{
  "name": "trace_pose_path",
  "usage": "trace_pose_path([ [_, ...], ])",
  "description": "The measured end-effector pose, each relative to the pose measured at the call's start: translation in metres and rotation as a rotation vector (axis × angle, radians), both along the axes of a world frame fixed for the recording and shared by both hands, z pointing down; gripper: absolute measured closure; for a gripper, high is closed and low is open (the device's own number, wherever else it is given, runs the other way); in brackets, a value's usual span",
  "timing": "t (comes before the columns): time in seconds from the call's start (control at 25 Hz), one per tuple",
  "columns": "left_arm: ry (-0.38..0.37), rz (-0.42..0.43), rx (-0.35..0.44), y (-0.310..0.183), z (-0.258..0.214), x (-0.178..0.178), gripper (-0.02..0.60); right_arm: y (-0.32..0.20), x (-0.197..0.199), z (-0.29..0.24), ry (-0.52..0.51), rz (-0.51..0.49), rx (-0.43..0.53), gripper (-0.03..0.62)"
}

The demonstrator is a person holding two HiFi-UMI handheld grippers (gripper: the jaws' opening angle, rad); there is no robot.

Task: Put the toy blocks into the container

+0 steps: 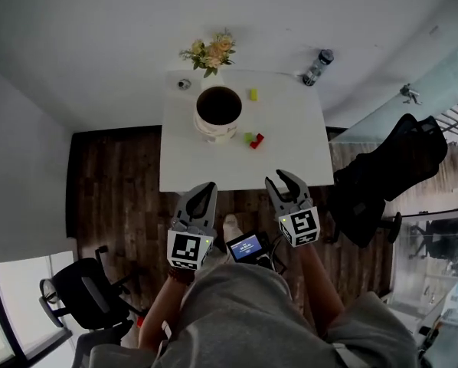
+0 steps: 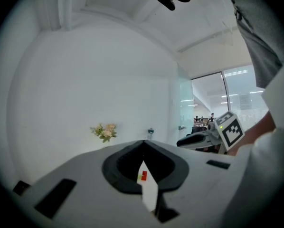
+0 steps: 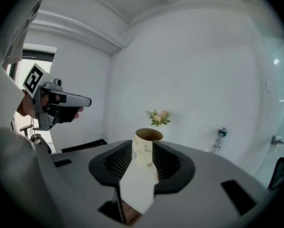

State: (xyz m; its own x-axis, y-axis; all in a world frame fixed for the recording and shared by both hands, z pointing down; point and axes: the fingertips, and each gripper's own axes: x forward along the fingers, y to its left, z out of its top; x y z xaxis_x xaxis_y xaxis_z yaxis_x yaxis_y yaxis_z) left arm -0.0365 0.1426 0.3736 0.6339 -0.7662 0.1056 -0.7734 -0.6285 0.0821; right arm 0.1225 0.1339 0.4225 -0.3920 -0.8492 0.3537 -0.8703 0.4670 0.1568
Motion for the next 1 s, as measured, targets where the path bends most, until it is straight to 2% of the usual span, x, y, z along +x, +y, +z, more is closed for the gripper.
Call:
trace_pose_path([
  [0.28, -0.059, -0.009, -0.038, -0.049, 0.014, -0.005, 0.575, -0.066, 0.021, 0.051, 0.05, -0.034, -0.105, 0.387],
  [0.48, -0.108, -0.011, -0.045, -0.096, 0.015, 0.001, 0.575, -0.116, 0.042, 0.088, 0.071, -0.068, -0.151, 0.37],
  [0.72, -0.169, -0.019, -0.067, -0.145, 0.029, 0.013, 0.575, -0.159, 0.062, 0.151, 0.098, -0.109, -0.263, 0.335],
  [1.0, -0.095, -0.096, -0.088, -0.184, 0.032, 0.019, 0.575, -0.179, 0.061, 0.222, 0.148, -0.207, -0.414, 0.323],
])
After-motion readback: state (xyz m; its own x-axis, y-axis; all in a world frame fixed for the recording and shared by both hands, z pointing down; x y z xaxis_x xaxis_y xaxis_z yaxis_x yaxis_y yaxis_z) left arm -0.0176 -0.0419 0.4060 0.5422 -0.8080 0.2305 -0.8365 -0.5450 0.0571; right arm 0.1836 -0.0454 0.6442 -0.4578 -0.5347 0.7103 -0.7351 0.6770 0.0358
